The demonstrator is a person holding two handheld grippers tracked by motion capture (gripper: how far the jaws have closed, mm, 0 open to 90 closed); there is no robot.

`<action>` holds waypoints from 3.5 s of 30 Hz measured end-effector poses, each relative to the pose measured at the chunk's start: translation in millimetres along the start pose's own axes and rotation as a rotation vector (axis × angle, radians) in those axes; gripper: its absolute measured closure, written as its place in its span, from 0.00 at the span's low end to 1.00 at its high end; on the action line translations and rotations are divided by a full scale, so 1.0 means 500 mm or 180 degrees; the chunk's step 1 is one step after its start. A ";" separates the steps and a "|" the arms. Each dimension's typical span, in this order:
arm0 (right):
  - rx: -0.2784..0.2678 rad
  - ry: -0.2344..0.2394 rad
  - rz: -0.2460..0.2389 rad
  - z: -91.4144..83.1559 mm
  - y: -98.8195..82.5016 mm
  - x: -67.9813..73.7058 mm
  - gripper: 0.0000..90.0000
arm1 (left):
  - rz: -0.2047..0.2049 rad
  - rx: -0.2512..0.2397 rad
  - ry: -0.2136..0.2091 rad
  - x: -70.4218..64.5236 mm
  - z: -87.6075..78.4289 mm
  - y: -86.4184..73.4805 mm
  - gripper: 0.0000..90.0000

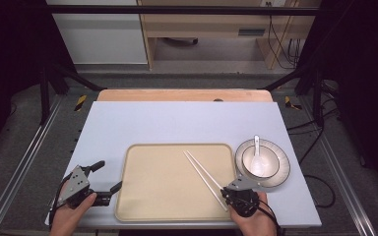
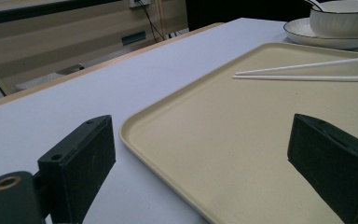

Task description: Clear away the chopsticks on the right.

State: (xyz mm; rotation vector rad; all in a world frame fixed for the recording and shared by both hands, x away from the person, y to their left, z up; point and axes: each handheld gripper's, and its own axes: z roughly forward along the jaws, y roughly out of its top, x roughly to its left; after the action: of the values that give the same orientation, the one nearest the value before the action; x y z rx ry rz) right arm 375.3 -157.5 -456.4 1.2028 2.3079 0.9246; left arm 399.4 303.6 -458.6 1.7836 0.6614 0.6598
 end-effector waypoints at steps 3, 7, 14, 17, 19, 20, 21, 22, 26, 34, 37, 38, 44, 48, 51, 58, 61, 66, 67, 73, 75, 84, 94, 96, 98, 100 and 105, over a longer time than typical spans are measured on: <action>0.0015 0.0012 0.0069 0.019 0.001 0.000 0.93 | 0.0005 -0.0012 -0.0005 -0.001 0.000 0.001 0.08; 0.0039 0.0106 0.0074 0.024 -0.001 0.001 0.88 | -0.0004 -0.0016 -0.0010 0.000 0.000 0.001 0.08; -0.0295 0.0141 0.0107 0.010 -0.002 -0.004 0.65 | 0.0022 -0.0028 -0.0030 -0.003 -0.001 0.003 0.08; -0.0490 0.0205 0.0034 0.003 0.004 -0.013 0.48 | 0.0028 -0.0034 -0.0041 -0.006 0.000 0.004 0.08; -0.0533 0.0234 0.0000 0.001 0.006 -0.018 0.43 | 0.0041 -0.0037 -0.0055 -0.008 0.001 0.005 0.08; -0.0655 0.0329 -0.0039 -0.004 0.013 -0.029 0.34 | 0.0058 -0.0034 -0.0065 -0.009 0.001 0.005 0.08; -0.0722 0.0366 -0.0058 -0.008 0.018 -0.034 0.29 | 0.0069 -0.0031 -0.0080 -0.010 0.002 0.006 0.08; -0.0722 0.0366 -0.0058 -0.008 0.018 -0.034 0.29 | 0.0067 -0.0020 -0.0102 -0.012 0.003 0.007 0.08; -0.0959 0.0384 -0.0180 -0.025 0.038 -0.064 0.20 | 0.0061 0.0029 -0.0170 -0.020 0.010 0.012 0.08; -0.1307 0.0292 -0.0189 -0.035 0.026 -0.135 0.14 | 0.0169 0.0186 -0.0319 -0.054 0.058 0.054 0.08; -0.1436 0.0246 -0.0254 -0.050 0.008 -0.148 0.14 | 0.0182 0.0301 -0.0418 -0.073 0.104 0.069 0.07; -0.1436 0.0246 -0.0254 -0.050 0.008 -0.148 0.14 | 0.0182 0.0301 -0.0418 -0.073 0.104 0.069 0.08; -0.1584 0.0129 -0.0121 -0.075 -0.019 -0.169 0.13 | 0.0327 0.0570 -0.0586 -0.124 0.182 0.096 0.12; -0.1628 0.0065 -0.0044 -0.083 -0.033 -0.175 0.13 | 0.0338 0.0706 -0.0665 -0.147 0.224 0.109 0.21; -0.1642 0.0019 0.0005 -0.085 -0.040 -0.178 0.13 | 0.0320 0.0868 -0.0726 -0.164 0.260 0.114 0.33; -0.1705 -0.0131 0.0065 -0.083 -0.048 -0.183 0.15 | 0.0302 0.1158 -0.0806 -0.190 0.311 0.108 0.76; -0.1723 -0.0148 0.0081 -0.084 -0.048 -0.184 0.15 | 0.0287 0.1268 -0.0807 -0.193 0.325 0.102 0.89; -0.1718 -0.0178 0.0093 -0.083 -0.050 -0.187 0.15 | 0.0214 0.1346 -0.0756 -0.192 0.339 0.098 0.99; -0.1711 -0.0173 0.0094 -0.082 -0.050 -0.188 0.15 | 0.0136 0.1346 -0.0703 -0.190 0.346 0.095 0.99; -0.1708 -0.0189 0.0119 -0.081 -0.050 -0.188 0.15 | 0.0090 0.1428 -0.0661 -0.189 0.368 0.091 0.99; -0.1706 -0.0197 0.0099 -0.079 -0.050 -0.188 0.16 | 0.0083 0.1426 -0.0624 -0.189 0.376 0.093 0.99; -0.1688 -0.0170 0.0093 -0.076 -0.050 -0.187 0.16 | 0.0140 0.1455 -0.0601 -0.192 0.440 0.113 0.99; -0.1678 -0.0167 0.0092 -0.074 -0.050 -0.188 0.17 | 0.0177 0.1407 -0.0613 -0.193 0.478 0.122 0.99; -0.1676 -0.0178 0.0092 -0.074 -0.051 -0.188 0.17 | 0.0204 0.1404 -0.0634 -0.193 0.486 0.124 1.00; -0.1679 -0.0180 0.0100 -0.074 -0.051 -0.188 0.17 | 0.0230 0.1409 -0.0656 -0.195 0.494 0.127 1.00; -0.1675 -0.0187 0.0115 -0.074 -0.051 -0.189 0.17 | 0.0279 0.1424 -0.0669 -0.199 0.501 0.131 1.00; -0.1658 -0.0190 0.0126 -0.074 -0.051 -0.190 0.18 | 0.0364 0.1417 -0.0749 -0.214 0.518 0.137 1.00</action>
State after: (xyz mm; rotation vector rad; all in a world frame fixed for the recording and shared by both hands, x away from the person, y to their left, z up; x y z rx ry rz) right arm 392.2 -260.4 -445.4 1.0303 1.8327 1.3728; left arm 517.9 41.2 -476.8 2.2833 0.5772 0.3845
